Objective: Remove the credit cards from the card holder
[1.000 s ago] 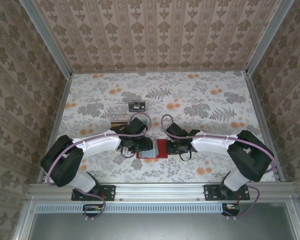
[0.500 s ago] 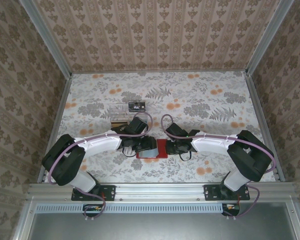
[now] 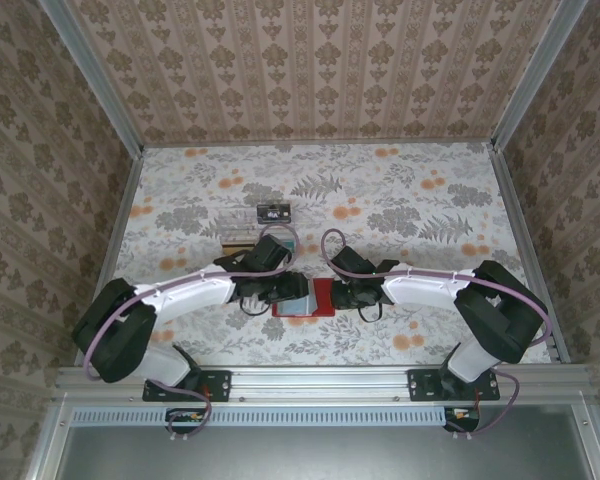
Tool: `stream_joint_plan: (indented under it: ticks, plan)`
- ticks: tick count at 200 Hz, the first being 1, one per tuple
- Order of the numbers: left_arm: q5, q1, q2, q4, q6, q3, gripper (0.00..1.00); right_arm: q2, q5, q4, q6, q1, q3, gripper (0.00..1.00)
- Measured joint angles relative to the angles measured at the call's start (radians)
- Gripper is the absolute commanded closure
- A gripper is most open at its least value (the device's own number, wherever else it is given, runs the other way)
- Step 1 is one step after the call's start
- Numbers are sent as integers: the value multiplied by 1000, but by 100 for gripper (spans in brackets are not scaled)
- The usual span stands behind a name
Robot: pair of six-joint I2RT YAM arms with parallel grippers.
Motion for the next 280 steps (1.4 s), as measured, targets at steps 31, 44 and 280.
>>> stream_joint_plan:
  ticks: [31, 44, 280]
  plan:
    - [-14, 18, -16, -15, 0, -22, 44, 4, 0, -1, 1, 1, 4, 74]
    - [-14, 20, -6, -18, 0, -25, 45, 4, 1, -1, 1, 2, 5, 74]
    - [56, 8, 46, 45, 8, -26, 42, 11, 8, -1, 1, 6, 9, 74]
